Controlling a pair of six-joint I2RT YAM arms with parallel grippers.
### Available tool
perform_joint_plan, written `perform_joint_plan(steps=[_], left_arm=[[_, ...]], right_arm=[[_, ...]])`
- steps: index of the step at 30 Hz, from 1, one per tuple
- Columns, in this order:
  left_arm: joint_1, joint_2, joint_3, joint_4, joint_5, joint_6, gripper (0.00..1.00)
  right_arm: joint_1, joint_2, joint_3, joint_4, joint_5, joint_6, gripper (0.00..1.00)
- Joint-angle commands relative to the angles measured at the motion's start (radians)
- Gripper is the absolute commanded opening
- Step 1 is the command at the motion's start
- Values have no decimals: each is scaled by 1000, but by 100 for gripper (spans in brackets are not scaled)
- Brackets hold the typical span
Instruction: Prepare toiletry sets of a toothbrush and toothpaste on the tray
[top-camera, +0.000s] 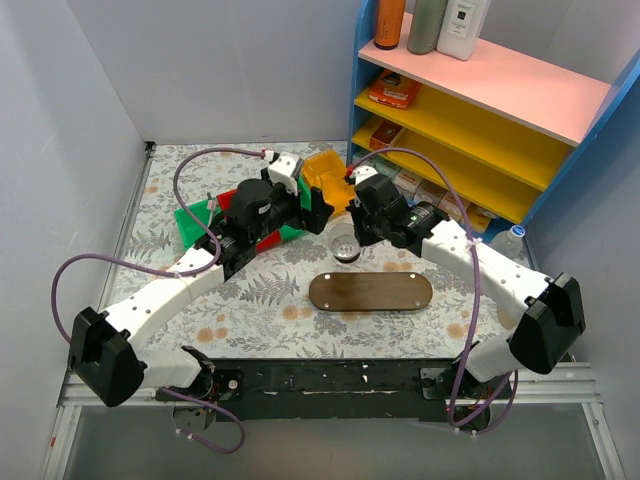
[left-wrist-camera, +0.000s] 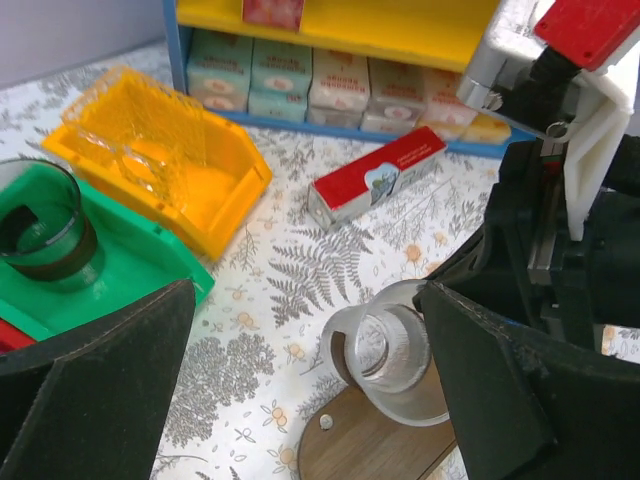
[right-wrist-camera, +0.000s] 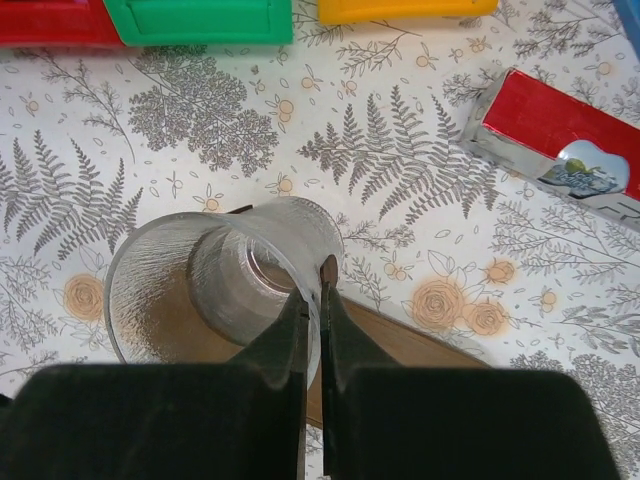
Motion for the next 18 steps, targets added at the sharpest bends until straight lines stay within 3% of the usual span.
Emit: perform_joint_plan(steps=[1,11,15,18], left_arm=[[-2,-87,-38,77,-87,10,98],[72,-150,-75,118,-174,-92,98],[73,-185,-102,150,-237,-48,98],[73,-196,-116,166,-247,-36,98]], right_arm=[[-16,-121,12,37,-22,-42,1],[-19,-192,-39,66,-259,-105,1],[-16,-201,-86,101,-365,-159,1],[-14,-203,-120,125,-362,-180,1]])
